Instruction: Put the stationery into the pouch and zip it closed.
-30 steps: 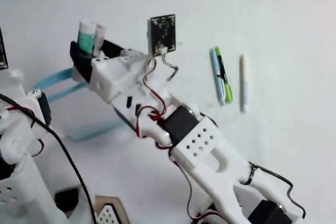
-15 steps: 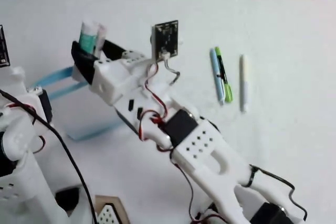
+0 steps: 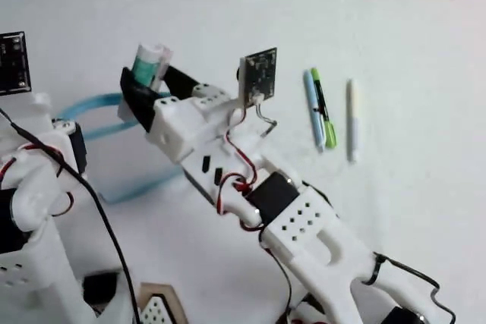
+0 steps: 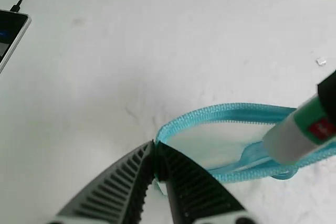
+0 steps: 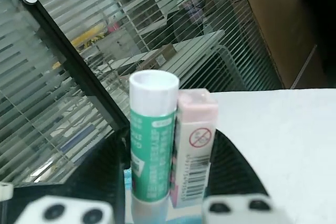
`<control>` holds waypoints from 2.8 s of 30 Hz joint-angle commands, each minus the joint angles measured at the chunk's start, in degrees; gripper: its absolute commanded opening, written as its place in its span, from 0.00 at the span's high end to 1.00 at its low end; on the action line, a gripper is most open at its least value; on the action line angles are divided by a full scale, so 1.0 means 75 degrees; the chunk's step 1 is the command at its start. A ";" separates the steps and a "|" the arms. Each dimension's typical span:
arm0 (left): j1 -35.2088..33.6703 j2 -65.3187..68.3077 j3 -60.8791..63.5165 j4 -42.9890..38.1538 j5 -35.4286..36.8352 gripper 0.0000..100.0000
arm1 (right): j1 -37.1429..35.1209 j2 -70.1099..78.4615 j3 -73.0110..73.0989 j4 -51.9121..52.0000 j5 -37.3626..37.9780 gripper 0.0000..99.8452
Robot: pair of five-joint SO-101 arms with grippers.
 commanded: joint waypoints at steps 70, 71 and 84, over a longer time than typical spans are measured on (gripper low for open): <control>0.0182 0.0615 0.0692 -0.0199 -0.0023 0.98 | 0.5808 0.6324 -0.7010 0.8586 0.5720 0.73; 0.0182 0.0615 0.0703 -0.0199 -0.0023 0.98 | 0.5855 0.6898 -0.7537 0.8785 0.5720 0.73; 0.0182 0.0615 0.0703 -0.0176 -0.0023 0.98 | 0.5761 1.3345 -1.5965 1.0661 0.5708 0.73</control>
